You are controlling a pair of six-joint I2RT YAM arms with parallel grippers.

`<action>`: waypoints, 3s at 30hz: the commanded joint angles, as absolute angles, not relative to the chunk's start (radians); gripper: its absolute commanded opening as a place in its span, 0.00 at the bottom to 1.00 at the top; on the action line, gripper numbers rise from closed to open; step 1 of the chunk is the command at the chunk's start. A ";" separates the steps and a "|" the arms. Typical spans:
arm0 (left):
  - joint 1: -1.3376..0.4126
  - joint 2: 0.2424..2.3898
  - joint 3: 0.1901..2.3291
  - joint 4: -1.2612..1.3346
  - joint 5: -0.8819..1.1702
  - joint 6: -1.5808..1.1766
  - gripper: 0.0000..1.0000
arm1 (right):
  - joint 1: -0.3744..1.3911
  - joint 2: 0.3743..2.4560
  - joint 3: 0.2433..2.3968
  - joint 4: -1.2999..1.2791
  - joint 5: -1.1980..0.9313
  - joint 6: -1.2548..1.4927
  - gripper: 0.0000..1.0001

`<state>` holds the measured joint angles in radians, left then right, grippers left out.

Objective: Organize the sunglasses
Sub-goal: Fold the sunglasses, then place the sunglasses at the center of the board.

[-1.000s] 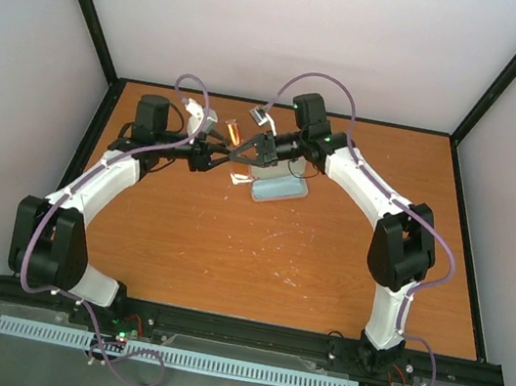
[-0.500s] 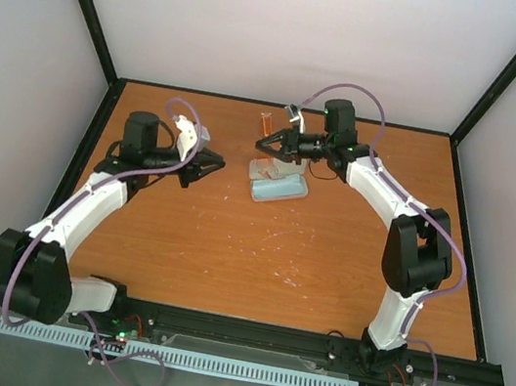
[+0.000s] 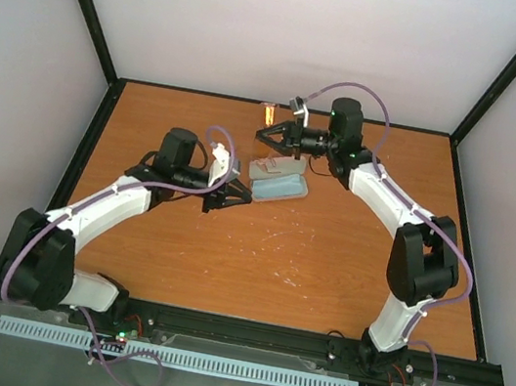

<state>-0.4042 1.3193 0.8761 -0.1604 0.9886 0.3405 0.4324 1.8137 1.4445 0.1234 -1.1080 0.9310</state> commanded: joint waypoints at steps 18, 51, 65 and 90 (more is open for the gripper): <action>-0.430 1.535 0.983 0.250 1.132 0.040 0.22 | 0.442 1.656 1.240 0.414 -1.095 1.146 0.03; -0.415 1.602 1.115 0.173 0.899 0.245 0.26 | 0.501 1.654 1.058 0.133 -1.209 0.943 0.04; -0.414 1.547 1.108 0.141 0.886 0.245 0.37 | 0.501 1.731 1.157 -0.339 -1.121 0.564 0.03; -0.272 1.467 0.948 -0.012 0.639 0.414 0.50 | 0.532 1.831 1.326 -1.090 -0.296 0.280 0.03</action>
